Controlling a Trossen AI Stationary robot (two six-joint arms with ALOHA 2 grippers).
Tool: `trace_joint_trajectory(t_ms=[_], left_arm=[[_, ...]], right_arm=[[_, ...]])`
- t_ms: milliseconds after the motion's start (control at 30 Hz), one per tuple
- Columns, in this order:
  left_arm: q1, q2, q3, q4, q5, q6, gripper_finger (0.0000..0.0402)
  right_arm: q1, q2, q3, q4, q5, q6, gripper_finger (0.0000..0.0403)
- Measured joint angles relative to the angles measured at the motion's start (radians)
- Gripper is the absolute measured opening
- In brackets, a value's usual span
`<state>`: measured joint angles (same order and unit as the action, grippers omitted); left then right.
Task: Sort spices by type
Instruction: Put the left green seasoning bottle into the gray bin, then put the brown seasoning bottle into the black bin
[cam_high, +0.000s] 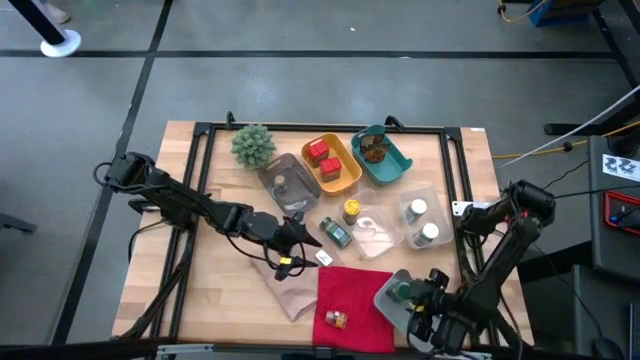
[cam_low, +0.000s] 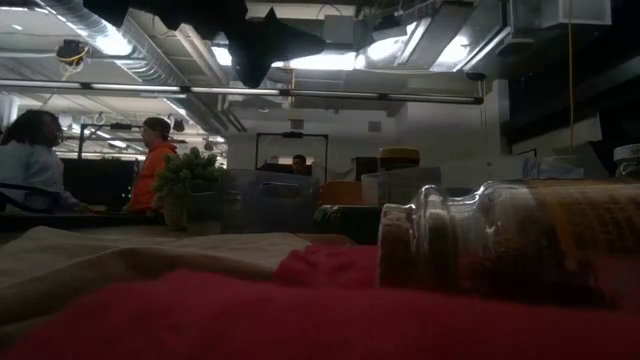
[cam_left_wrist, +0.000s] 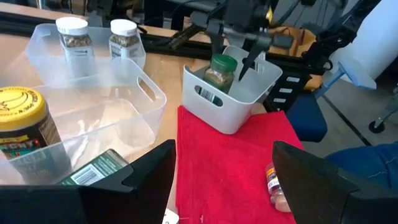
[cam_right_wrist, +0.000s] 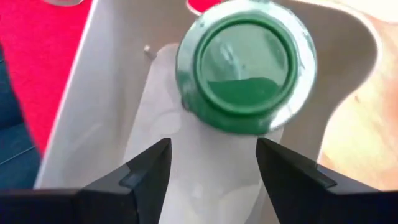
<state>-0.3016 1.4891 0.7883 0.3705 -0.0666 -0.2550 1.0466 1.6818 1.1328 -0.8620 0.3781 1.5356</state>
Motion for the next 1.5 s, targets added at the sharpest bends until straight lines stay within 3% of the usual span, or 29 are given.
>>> trace_joint_trajectory(t_ms=[233, 967, 1500], left_arm=[[0.000, 0.000, 0.000, -0.003, 0.000, 0.000, 0.0251], [0.000, 0.000, 0.000, -0.002, 0.000, 0.000, 0.0251], [0.000, 0.000, 0.000, -0.023, 0.000, 0.000, 0.0251]], right_arm=[[0.000, -0.057, 0.000, 0.017, -0.058, 0.000, 0.0234], [0.000, -0.195, 0.001, 0.233, -0.056, -0.138, 0.0234], [0.000, -0.215, 0.002, 0.434, 0.074, -0.430, 0.0234]])
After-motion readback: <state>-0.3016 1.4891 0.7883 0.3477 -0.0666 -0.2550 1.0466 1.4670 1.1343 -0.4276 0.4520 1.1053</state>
